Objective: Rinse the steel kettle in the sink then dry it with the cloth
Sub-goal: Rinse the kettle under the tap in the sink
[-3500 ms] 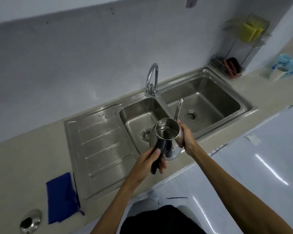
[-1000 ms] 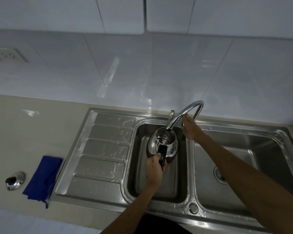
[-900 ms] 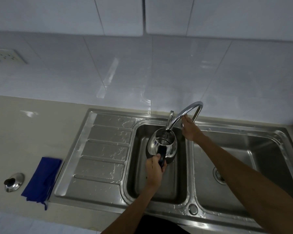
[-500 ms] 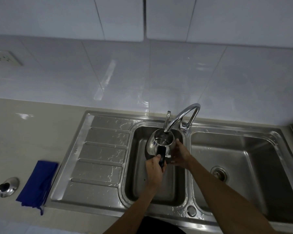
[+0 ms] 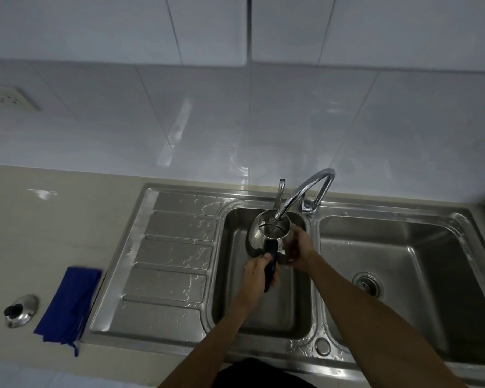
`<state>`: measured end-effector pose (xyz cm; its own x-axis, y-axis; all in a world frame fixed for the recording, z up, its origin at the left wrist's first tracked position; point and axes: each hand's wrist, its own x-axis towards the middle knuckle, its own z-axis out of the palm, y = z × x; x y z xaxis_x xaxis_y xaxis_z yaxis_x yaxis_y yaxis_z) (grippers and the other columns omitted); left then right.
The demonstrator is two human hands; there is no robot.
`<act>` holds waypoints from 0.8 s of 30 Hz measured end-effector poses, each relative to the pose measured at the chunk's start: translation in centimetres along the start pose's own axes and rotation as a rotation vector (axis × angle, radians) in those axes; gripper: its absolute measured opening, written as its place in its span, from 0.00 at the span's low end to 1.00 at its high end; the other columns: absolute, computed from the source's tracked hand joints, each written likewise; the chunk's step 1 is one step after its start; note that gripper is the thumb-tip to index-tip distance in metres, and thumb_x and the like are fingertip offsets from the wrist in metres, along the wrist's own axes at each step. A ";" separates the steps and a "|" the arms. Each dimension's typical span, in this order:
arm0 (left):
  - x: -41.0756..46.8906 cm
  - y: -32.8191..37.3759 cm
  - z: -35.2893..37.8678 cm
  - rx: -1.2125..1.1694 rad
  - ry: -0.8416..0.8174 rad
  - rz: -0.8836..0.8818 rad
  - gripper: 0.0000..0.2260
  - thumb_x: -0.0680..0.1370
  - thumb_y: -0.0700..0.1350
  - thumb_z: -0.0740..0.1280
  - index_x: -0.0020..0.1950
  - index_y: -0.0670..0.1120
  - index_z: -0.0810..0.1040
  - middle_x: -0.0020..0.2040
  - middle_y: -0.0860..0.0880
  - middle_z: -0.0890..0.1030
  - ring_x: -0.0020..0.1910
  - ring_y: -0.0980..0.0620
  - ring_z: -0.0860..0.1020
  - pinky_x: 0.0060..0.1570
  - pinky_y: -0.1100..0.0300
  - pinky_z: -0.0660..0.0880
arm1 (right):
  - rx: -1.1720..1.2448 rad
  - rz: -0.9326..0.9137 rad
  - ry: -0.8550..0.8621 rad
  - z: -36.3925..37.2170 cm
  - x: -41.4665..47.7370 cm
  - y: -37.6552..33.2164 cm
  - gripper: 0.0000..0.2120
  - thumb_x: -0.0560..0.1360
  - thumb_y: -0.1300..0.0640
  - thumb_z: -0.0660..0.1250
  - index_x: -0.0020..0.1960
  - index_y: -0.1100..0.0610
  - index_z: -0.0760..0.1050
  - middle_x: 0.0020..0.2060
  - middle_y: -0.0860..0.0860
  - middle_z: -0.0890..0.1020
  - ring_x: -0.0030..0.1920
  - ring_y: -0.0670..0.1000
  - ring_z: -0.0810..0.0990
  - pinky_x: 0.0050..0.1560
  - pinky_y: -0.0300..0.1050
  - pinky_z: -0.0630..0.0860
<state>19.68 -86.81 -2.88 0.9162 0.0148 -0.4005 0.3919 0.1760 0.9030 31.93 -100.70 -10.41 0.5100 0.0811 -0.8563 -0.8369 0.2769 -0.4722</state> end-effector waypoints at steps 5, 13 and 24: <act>0.1 0.0 -0.4 0.012 -0.054 -0.027 0.16 0.86 0.44 0.55 0.46 0.38 0.77 0.35 0.45 0.79 0.29 0.52 0.77 0.33 0.61 0.74 | -0.019 0.002 0.046 0.5 -0.9 -0.2 0.37 0.64 0.31 0.67 0.64 0.56 0.79 0.63 0.58 0.80 0.63 0.60 0.77 0.57 0.55 0.77; 0.4 0.2 -1.0 0.045 -0.153 -0.040 0.16 0.86 0.46 0.55 0.48 0.40 0.78 0.38 0.45 0.81 0.34 0.50 0.78 0.39 0.58 0.76 | -0.019 0.002 0.080 0.4 -0.9 -0.4 0.37 0.63 0.31 0.67 0.63 0.55 0.79 0.62 0.58 0.81 0.62 0.61 0.77 0.53 0.55 0.78; 0.2 0.7 -0.8 0.101 -0.162 -0.048 0.19 0.86 0.47 0.54 0.43 0.44 0.80 0.37 0.44 0.80 0.35 0.50 0.78 0.42 0.55 0.74 | -0.043 -0.003 0.080 1.0 -2.5 -0.9 0.33 0.67 0.33 0.65 0.60 0.56 0.81 0.58 0.57 0.82 0.60 0.59 0.78 0.51 0.52 0.77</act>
<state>20.10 -85.90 -2.47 0.8944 -0.1516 -0.4209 0.4347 0.0727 0.8976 31.65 -100.21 -7.65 0.4963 0.0033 -0.8681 -0.8440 0.2360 -0.4816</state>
